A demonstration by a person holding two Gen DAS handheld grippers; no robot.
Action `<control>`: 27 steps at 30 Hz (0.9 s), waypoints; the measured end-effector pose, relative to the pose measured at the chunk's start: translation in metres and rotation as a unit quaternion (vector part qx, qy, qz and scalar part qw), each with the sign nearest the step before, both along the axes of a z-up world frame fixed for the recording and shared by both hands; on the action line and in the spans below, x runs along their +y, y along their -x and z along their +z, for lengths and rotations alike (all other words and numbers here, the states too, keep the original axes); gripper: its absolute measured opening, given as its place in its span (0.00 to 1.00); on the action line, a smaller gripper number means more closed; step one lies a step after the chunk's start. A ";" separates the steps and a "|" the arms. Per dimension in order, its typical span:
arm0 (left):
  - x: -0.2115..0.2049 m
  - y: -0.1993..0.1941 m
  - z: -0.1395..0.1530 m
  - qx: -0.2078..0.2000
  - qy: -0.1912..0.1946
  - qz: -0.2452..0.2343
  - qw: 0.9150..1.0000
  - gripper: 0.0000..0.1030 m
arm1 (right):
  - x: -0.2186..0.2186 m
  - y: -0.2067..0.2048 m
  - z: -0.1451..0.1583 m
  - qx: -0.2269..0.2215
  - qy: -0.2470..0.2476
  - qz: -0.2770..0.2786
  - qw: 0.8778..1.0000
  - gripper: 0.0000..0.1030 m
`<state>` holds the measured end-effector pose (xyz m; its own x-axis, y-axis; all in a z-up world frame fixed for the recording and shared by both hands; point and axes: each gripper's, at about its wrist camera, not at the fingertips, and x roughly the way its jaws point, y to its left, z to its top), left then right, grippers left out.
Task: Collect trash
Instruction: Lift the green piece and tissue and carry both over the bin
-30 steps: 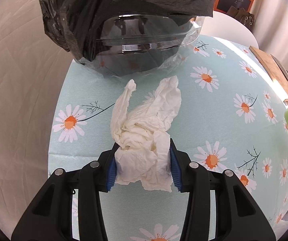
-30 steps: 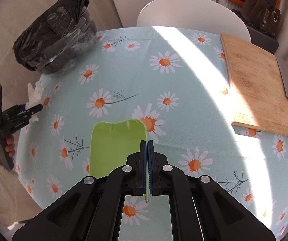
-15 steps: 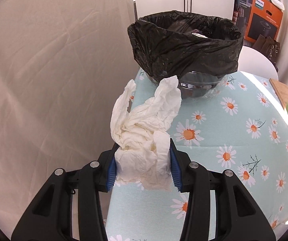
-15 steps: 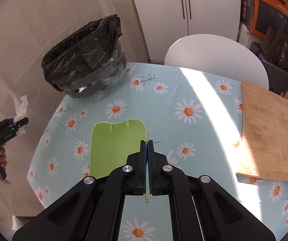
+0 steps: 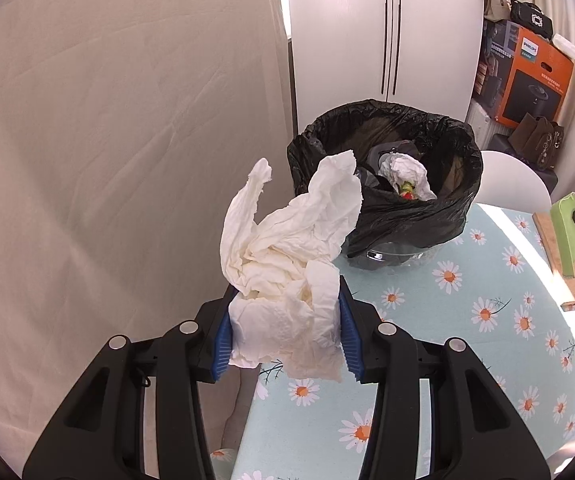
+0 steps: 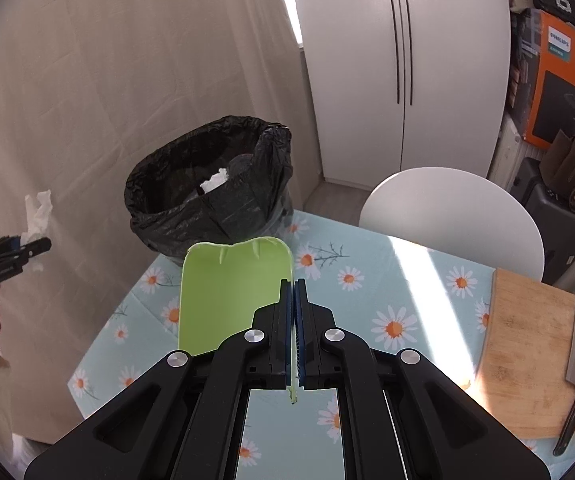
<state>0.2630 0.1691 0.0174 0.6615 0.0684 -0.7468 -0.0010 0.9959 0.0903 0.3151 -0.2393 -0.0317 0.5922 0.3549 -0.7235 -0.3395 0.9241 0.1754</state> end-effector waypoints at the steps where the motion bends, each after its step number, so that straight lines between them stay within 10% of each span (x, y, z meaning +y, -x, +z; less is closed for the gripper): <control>1: -0.003 -0.006 0.004 0.000 0.002 -0.008 1.000 0.44 | 0.003 -0.005 0.003 -0.001 0.000 0.000 1.000 0.02; 16: -0.063 -0.135 0.004 0.045 -0.037 -0.105 0.993 0.44 | 0.061 -0.095 0.051 -0.045 0.000 0.017 0.999 0.02; 27: -0.082 -0.208 -0.035 0.093 -0.057 -0.184 0.977 0.44 | 0.123 -0.167 0.026 -0.016 0.055 0.064 0.996 0.02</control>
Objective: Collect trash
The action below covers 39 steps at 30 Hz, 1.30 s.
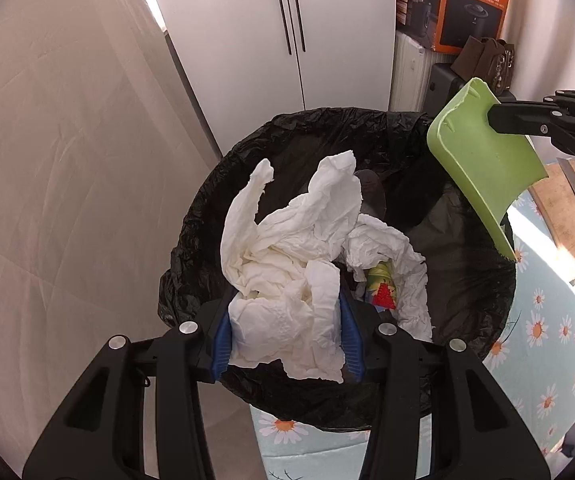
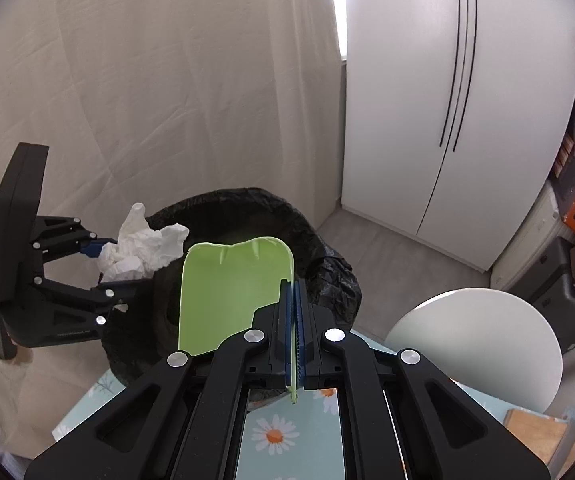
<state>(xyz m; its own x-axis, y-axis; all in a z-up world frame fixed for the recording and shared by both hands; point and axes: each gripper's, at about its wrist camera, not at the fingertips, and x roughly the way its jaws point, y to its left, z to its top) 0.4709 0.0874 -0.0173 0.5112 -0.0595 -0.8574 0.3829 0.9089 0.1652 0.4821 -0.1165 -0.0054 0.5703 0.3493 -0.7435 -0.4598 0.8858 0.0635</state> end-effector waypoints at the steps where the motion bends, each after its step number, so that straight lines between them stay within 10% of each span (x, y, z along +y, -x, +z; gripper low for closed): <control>1: 0.001 -0.005 -0.003 0.010 0.003 -0.010 1.000 0.44 | 0.003 -0.005 -0.004 0.005 0.004 0.006 1.000 0.02; 21: -0.007 -0.040 -0.051 0.074 -0.064 -0.112 0.989 0.46 | 0.049 -0.041 -0.067 0.067 0.056 0.083 0.993 0.02; 29: -0.001 -0.029 -0.040 0.039 -0.026 -0.117 0.992 0.83 | 0.040 -0.030 -0.060 0.059 0.051 0.073 0.994 0.08; 35: 0.007 -0.011 -0.019 0.000 -0.006 -0.066 0.998 0.93 | 0.012 0.004 -0.035 0.018 0.008 0.064 0.998 0.59; 39: -0.003 0.019 0.000 -0.029 -0.026 -0.027 0.999 0.93 | -0.009 0.033 -0.023 -0.012 -0.023 0.052 0.998 0.69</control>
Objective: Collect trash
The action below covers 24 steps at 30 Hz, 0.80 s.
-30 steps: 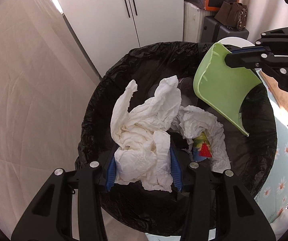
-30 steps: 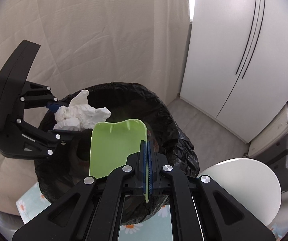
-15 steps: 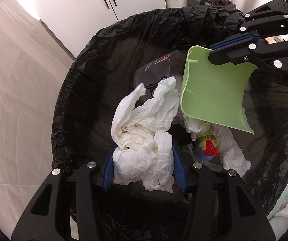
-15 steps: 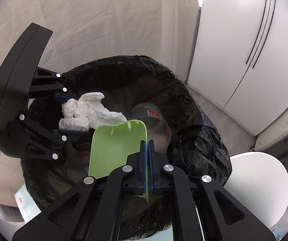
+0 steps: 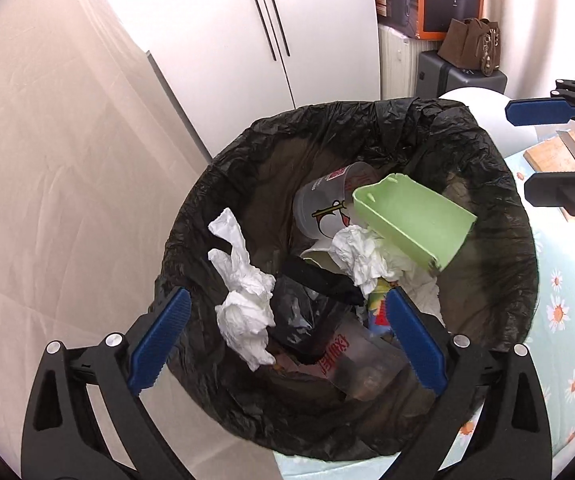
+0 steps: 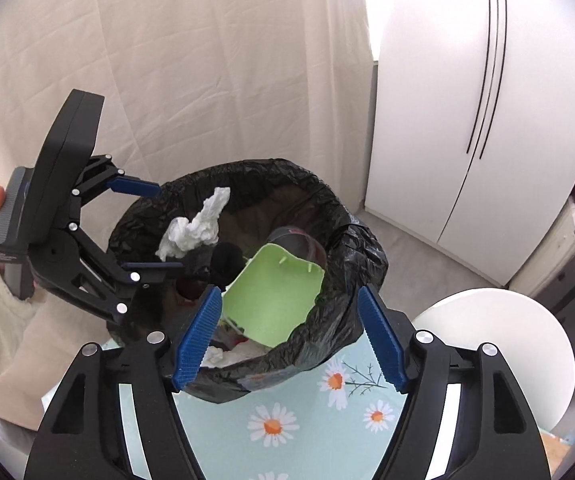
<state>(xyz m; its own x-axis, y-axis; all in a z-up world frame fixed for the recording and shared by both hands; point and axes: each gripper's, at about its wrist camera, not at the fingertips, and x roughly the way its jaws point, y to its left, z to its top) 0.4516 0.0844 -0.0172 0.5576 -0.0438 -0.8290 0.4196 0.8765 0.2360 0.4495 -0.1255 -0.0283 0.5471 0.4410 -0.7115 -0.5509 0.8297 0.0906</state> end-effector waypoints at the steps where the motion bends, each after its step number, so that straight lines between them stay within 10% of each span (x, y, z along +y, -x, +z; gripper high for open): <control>1: -0.003 0.009 0.005 -0.004 0.001 0.010 1.000 0.93 | -0.008 0.008 0.002 -0.001 -0.012 -0.003 1.000 0.71; 24: -0.028 0.235 0.037 -0.132 0.090 0.178 0.971 0.94 | -0.109 0.192 0.021 -0.061 -0.014 -0.031 0.998 0.91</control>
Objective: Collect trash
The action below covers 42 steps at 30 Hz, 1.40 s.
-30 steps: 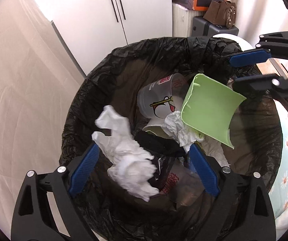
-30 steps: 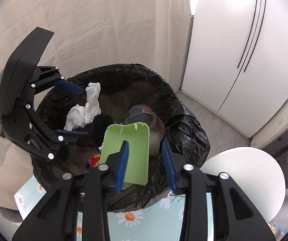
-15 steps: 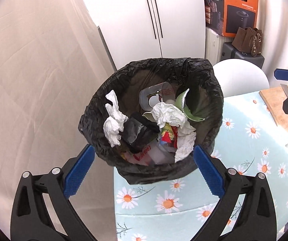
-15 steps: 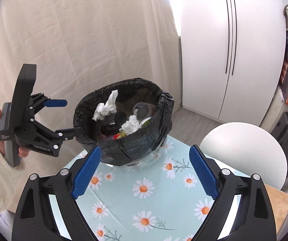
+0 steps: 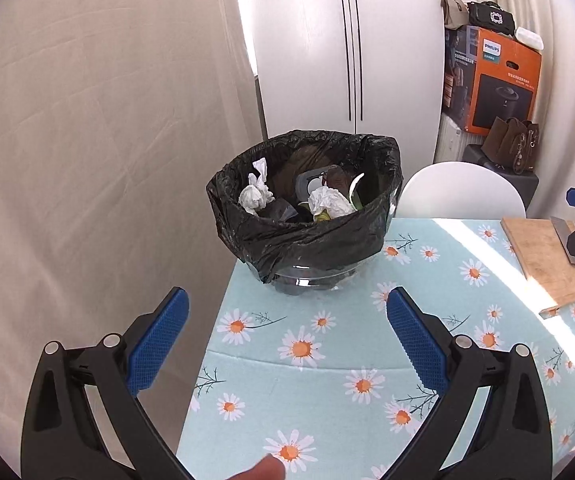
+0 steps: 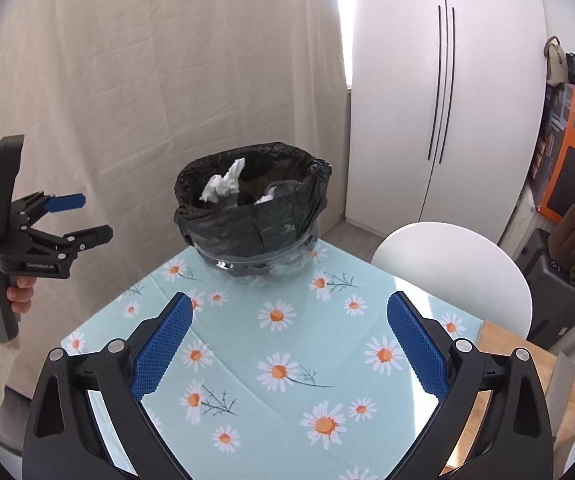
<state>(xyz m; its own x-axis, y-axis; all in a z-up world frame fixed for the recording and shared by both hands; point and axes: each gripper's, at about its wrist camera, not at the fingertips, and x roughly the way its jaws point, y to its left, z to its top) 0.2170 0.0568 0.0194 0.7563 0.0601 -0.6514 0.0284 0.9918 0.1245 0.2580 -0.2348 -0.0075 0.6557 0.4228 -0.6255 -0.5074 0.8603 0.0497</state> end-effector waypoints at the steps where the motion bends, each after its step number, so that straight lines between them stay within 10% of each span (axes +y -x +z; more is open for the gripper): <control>1: -0.001 0.008 -0.002 0.001 0.000 0.004 1.000 0.94 | -0.003 0.008 -0.003 -0.002 -0.005 -0.001 1.000 0.91; 18: -0.004 0.098 -0.076 0.029 0.041 0.041 0.998 0.94 | -0.037 0.079 -0.059 0.028 -0.032 -0.027 0.999 0.92; 42: -0.002 0.102 -0.074 0.020 0.027 0.016 0.999 0.94 | -0.033 0.094 -0.074 0.040 -0.025 -0.043 0.998 0.92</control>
<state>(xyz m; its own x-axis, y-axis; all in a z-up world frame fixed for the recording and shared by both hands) 0.1151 0.0543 -0.0547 0.7277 0.0476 -0.6842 0.0014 0.9975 0.0709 0.1643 -0.2679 -0.0814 0.6394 0.3995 -0.6569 -0.4249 0.8957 0.1312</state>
